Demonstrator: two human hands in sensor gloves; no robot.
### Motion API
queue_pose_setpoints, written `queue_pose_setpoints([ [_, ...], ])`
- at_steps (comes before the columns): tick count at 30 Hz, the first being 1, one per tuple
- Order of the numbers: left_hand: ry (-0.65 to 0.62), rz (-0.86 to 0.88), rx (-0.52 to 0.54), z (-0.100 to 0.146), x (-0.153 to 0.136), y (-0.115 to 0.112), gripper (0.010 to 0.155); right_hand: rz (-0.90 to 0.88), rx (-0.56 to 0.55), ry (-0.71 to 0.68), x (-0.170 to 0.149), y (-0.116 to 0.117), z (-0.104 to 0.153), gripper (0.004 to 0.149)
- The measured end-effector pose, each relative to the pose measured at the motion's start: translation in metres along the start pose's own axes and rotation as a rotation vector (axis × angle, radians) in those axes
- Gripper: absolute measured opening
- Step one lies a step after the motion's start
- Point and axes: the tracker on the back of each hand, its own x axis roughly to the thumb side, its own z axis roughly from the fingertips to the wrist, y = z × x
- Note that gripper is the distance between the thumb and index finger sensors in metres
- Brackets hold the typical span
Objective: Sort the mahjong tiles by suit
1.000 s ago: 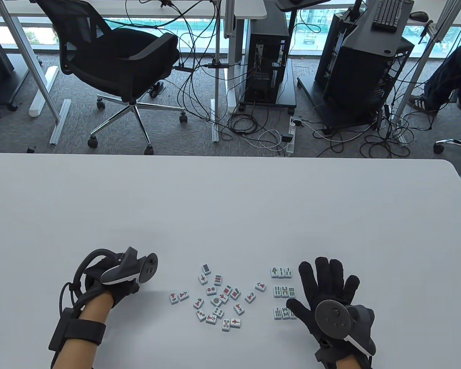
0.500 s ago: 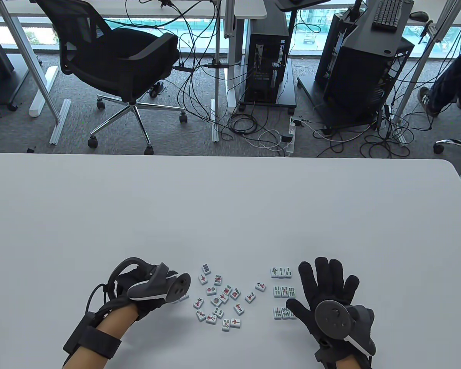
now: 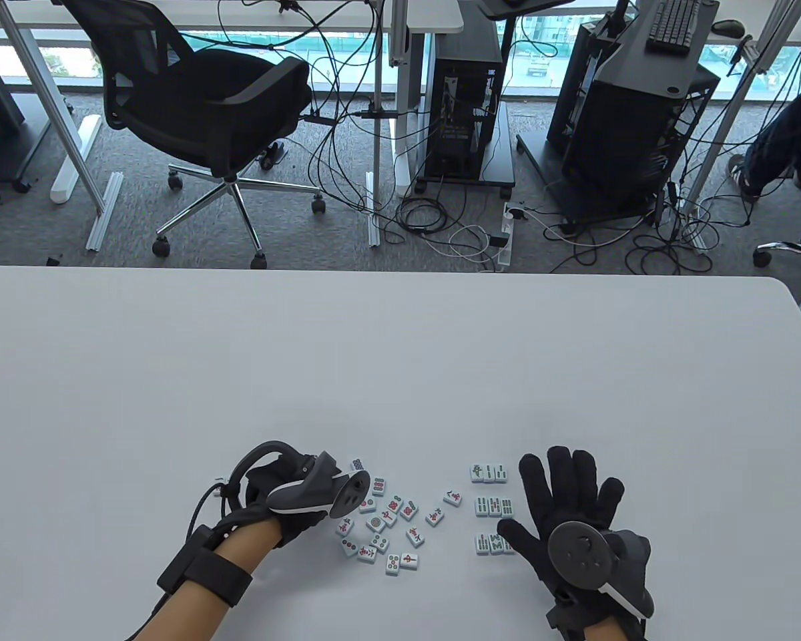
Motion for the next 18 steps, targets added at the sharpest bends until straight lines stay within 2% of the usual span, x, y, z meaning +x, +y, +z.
queue_pose_setpoints([
  [4,-0.059,-0.026,-0.007,0.008,0.003,0.004,0.053,-0.001,0.002,0.002,-0.001,0.001,0.0,0.083],
  [8,-0.056,-0.076,-0.054,0.008,0.005,0.003,0.059,0.005,0.005,0.002,0.0,0.001,0.0,0.083],
  [11,-0.06,-0.103,-0.051,0.007,0.007,0.002,0.061,0.007,0.004,0.002,-0.001,0.001,0.0,0.083],
  [18,-0.075,-0.144,-0.04,0.004,0.014,-0.002,0.058,0.007,0.007,0.004,-0.001,0.001,0.0,0.082],
])
